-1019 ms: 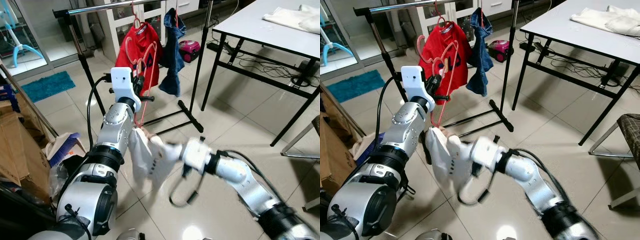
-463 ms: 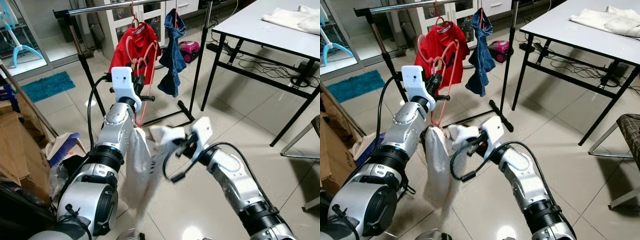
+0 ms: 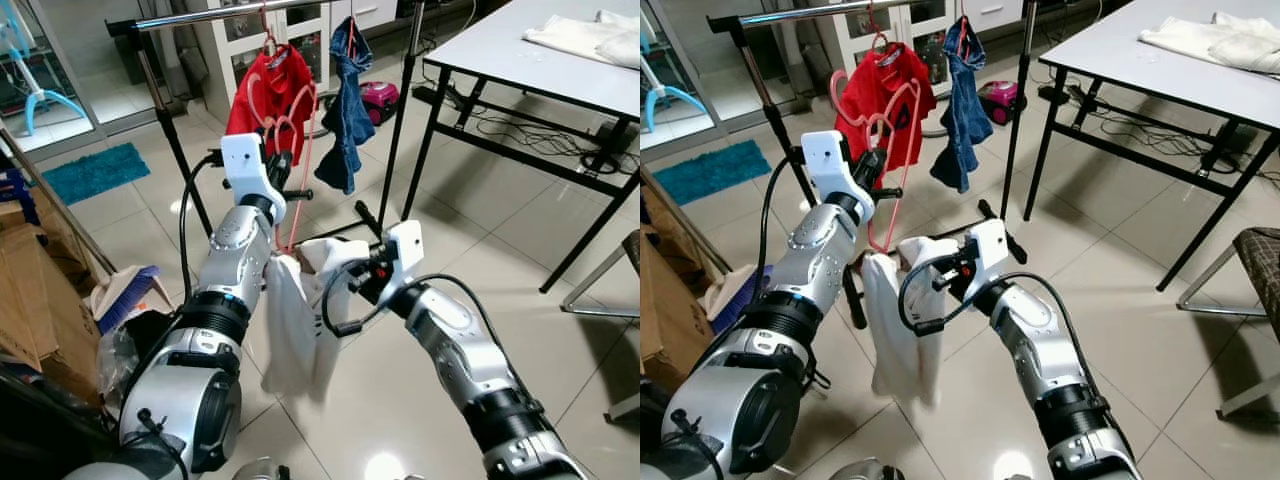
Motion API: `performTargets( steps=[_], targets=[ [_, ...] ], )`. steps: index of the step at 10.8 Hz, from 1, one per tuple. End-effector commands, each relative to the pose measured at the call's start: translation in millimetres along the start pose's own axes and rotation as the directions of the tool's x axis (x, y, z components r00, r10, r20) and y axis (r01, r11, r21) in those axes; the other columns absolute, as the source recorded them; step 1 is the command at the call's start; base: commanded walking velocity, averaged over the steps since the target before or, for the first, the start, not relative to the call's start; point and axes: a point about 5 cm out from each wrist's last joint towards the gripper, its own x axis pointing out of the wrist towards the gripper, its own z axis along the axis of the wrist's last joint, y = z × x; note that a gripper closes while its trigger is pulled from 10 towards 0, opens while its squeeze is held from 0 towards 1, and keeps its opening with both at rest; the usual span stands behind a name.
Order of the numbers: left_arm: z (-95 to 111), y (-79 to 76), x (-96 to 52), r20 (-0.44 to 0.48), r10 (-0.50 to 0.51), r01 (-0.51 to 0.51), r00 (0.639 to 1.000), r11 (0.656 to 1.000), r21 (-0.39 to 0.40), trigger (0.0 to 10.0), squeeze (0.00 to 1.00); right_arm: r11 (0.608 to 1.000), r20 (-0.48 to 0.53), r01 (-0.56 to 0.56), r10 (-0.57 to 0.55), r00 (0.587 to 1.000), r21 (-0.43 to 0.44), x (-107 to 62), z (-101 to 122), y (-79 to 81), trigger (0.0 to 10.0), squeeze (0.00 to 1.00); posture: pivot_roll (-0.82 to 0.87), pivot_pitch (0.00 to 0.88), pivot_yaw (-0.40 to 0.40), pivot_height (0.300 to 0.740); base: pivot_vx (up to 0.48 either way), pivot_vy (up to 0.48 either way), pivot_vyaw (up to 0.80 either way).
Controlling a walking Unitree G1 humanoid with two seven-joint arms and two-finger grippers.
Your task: Hang hanger
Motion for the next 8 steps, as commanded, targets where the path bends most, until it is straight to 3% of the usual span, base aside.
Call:
performTargets(
  steps=[1, 5, 7, 8],
  targets=[
    [11, -5.9, 3.5, 0.033, -0.025, 0.026, 0.999, 1.0, -0.018, 10.0, 0.0, 0.999, 0.009, 0.036, -0.036, 0.999, 0.027, 3.0, 2, -3.5, 0.0, 0.0, -0.03, 0.0, 0.061, 0.74, 0.0, 0.0, 0.0],
    [36, -34.1, 7.1, 0.098, -0.12, 0.133, 0.988, 0.98, -0.147, 10.0, 0.0, 0.955, 0.019, 0.106, -0.115, 0.993, 0.278, 17.2, 4, -8.3, 0.0, 0.0, -0.02, 0.0, 0.058, 0.74, 0.0, 0.0, 0.0],
    [49, -35.7, 7.6, 0.124, -0.074, 0.106, 0.99, 0.955, -0.277, 10.0, 0.0, 0.966, 0.019, 0.074, -0.081, 0.997, 0.249, 21.5, 5, -3.0, 0.0, 0.0, -0.02, 0.0, 0.057, 0.74, 0.0, 0.0, 0.0],
    [51, -37.5, 6.9, 0.126, -0.077, 0.111, 0.989, 0.949, -0.295, 10.0, 0.0, 0.965, 0.028, 0.059, -0.069, 0.997, 0.257, 24.7, 7, 0.7, 1.3, 0.0, -0.02, 0.0, 0.056, 0.74, 0.0, 0.0, 0.0]
  ],
)
